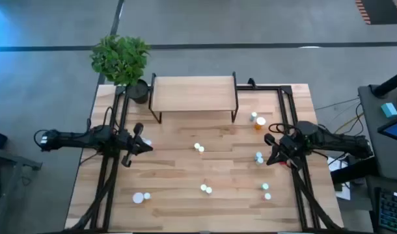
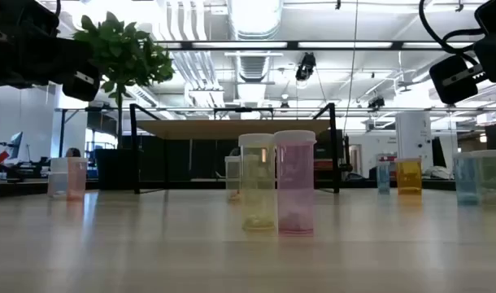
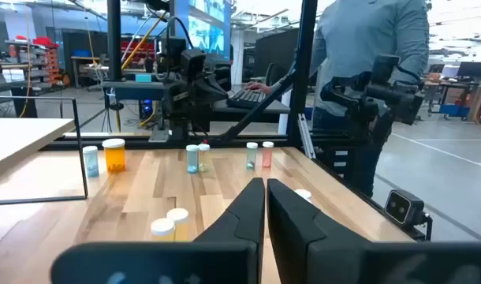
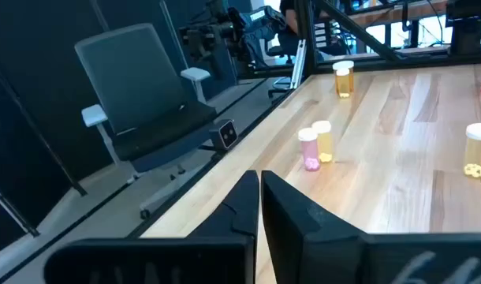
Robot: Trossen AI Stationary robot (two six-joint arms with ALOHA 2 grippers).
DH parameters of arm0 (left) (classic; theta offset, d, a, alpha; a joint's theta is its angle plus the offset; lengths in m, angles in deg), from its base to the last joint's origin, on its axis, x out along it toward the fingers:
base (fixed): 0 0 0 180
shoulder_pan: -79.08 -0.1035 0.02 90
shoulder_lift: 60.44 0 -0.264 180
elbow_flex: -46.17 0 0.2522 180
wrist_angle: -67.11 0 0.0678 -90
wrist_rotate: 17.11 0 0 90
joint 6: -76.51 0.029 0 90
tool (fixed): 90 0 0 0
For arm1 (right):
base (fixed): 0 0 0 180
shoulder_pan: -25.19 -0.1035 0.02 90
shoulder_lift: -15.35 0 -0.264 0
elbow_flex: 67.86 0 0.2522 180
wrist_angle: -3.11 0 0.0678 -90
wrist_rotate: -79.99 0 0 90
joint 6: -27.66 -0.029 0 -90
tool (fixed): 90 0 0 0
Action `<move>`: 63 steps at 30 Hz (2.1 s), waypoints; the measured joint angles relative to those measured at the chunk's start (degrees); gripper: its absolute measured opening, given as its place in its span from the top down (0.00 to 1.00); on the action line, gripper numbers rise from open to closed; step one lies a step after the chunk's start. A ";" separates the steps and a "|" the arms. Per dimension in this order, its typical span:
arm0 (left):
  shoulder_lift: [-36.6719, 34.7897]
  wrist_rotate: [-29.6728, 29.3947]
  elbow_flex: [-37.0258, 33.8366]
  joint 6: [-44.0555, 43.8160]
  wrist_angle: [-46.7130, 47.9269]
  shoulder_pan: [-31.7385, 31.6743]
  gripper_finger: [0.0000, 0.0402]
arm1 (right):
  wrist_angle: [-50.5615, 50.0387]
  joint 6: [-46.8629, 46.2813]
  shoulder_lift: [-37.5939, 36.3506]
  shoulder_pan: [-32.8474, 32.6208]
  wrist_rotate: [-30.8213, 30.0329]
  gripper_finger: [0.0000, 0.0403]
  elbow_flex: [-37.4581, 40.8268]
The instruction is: Pick and place medicine bottles onto shelf by color
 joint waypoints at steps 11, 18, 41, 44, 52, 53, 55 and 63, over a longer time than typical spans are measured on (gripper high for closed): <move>-0.01 0.00 0.00 0.01 0.00 0.01 1.00 | 0.00 -0.01 0.01 0.00 0.00 0.98 0.00; 0.00 0.01 0.00 0.01 0.00 0.00 1.00 | 0.00 -0.01 0.01 0.01 0.01 0.98 0.02; 0.01 0.00 0.00 0.00 0.00 0.01 1.00 | 0.00 -0.01 0.00 0.00 0.02 0.98 0.01; 0.00 0.01 0.00 0.00 0.00 0.01 1.00 | 0.00 0.00 0.01 0.01 0.02 0.98 0.01; -0.01 0.00 0.00 0.00 0.00 -0.01 1.00 | 0.45 3.77 0.02 0.02 -0.20 0.98 0.01; 0.00 0.00 0.00 0.01 0.00 0.00 1.00 | 0.83 7.70 0.02 0.03 -0.33 0.98 0.00; 0.00 0.01 0.00 0.02 0.00 0.00 1.00 | 0.82 16.41 0.00 0.03 -0.33 0.98 0.02; 0.01 0.00 0.00 0.02 0.00 0.01 1.00 | 2.15 20.78 0.02 0.03 -22.01 0.98 0.00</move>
